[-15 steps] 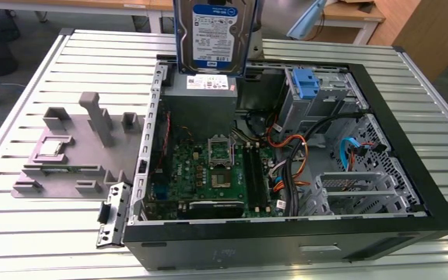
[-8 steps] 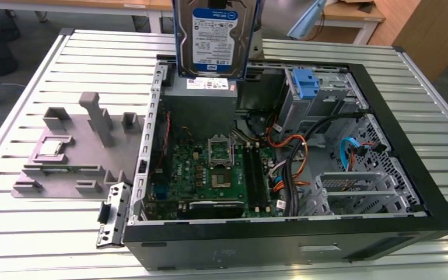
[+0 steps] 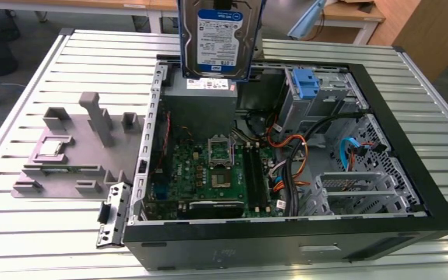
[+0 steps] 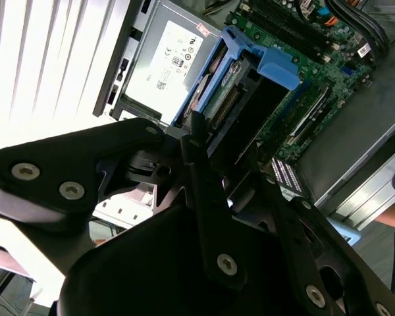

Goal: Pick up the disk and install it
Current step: 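Pick up the disk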

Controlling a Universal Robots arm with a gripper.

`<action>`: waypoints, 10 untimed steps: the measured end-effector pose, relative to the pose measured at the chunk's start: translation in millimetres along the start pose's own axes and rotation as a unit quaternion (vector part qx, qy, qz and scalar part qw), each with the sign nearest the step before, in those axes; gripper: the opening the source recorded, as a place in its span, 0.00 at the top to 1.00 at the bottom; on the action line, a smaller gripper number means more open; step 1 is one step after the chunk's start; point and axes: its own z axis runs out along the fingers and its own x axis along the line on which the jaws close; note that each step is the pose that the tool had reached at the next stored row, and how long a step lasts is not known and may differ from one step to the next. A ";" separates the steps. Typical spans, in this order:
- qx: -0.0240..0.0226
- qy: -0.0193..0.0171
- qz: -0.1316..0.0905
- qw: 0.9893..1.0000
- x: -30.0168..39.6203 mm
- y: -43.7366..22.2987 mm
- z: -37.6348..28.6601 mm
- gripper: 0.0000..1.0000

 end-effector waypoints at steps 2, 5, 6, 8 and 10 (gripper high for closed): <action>0.000 0.000 0.000 1.000 -0.1 -3.0 0.1 0.65; 0.000 0.000 0.000 1.000 -0.3 -8.4 0.2 0.65; 0.000 0.000 0.000 1.000 -0.4 -10.3 0.2 0.65; 0.000 0.000 0.000 1.000 -0.6 -14.2 0.3 0.65; 0.000 0.000 0.000 1.000 -0.7 -18.1 0.4 0.65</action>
